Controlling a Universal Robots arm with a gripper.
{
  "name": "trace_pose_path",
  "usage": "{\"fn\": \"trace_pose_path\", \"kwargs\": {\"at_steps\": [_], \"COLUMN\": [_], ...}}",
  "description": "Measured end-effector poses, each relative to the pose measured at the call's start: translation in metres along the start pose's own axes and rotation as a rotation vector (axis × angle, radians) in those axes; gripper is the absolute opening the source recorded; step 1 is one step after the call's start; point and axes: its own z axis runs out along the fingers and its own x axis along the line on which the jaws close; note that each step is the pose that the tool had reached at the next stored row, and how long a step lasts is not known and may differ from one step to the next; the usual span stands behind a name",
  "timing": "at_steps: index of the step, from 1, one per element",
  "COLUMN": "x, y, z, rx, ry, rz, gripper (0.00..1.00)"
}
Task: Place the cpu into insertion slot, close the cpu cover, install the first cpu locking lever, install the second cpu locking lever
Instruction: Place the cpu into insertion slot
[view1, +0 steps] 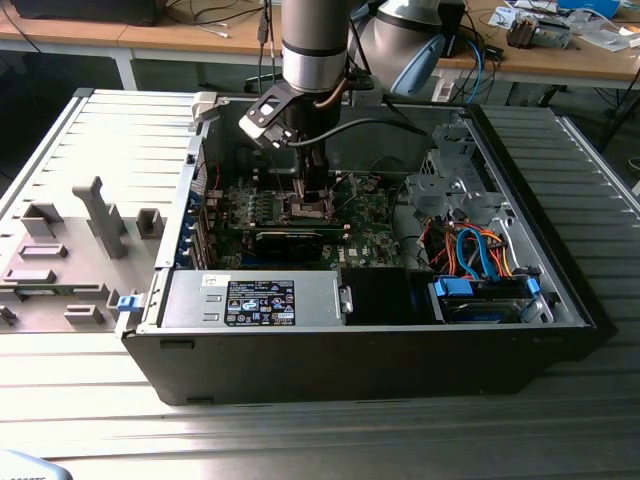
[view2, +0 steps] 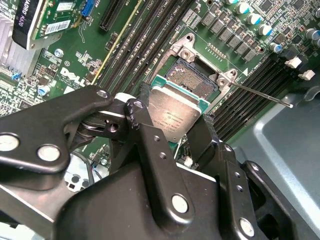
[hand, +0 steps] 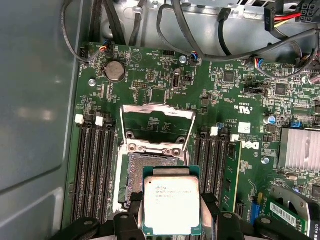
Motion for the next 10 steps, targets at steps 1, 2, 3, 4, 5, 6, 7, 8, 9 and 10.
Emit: {"fn": "trace_pose_path", "kwargs": {"at_steps": [1,2,3,4,5,6,7,8,9,10], "x": [0.0,0.0,0.0,0.0,0.0,0.0,0.0,0.0,0.0,0.0], "y": [0.0,0.0,0.0,0.0,0.0,0.0,0.0,0.0,0.0,0.0], "z": [0.0,0.0,0.0,0.0,0.0001,0.0001,0.0001,0.0001,0.0001,0.0001], "rx": [0.0,0.0001,0.0001,0.0001,0.0002,0.0002,0.0002,0.0003,0.0002,0.0003], "ry": [0.0,-0.0001,-0.0001,-0.0001,-0.0001,-0.0001,-0.0002,-0.0002,-0.0002,-0.0002], "rz": [0.001,0.003,0.005,0.006,0.008,0.01,0.011,0.012,0.014,0.015], "gripper": [0.55,0.55,0.55,0.55,0.55,0.55,0.55,0.55,0.55,0.55]}}
